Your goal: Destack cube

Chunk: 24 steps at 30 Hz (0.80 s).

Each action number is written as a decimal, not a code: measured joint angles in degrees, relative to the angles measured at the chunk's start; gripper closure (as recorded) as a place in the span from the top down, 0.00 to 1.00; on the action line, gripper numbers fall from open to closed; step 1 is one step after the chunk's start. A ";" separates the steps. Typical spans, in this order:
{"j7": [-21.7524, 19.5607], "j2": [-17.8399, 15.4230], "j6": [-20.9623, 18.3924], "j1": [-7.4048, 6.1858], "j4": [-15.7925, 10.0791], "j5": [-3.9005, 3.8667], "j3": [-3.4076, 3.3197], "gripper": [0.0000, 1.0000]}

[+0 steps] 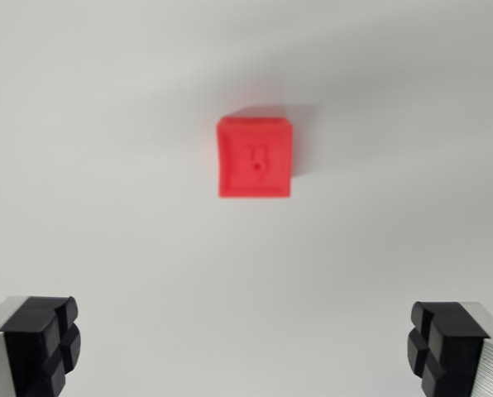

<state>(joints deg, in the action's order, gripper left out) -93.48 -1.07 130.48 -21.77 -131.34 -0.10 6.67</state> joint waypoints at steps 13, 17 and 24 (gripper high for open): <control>0.26 -2.80 -5.42 0.00 2.66 0.40 0.00 1.00; 0.31 -3.33 -6.54 0.00 3.23 0.45 -0.01 1.00; 0.35 -3.83 -7.79 0.00 3.98 0.52 -0.01 1.00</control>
<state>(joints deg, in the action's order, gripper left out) -93.13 -4.90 122.70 -21.77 -127.36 0.42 6.66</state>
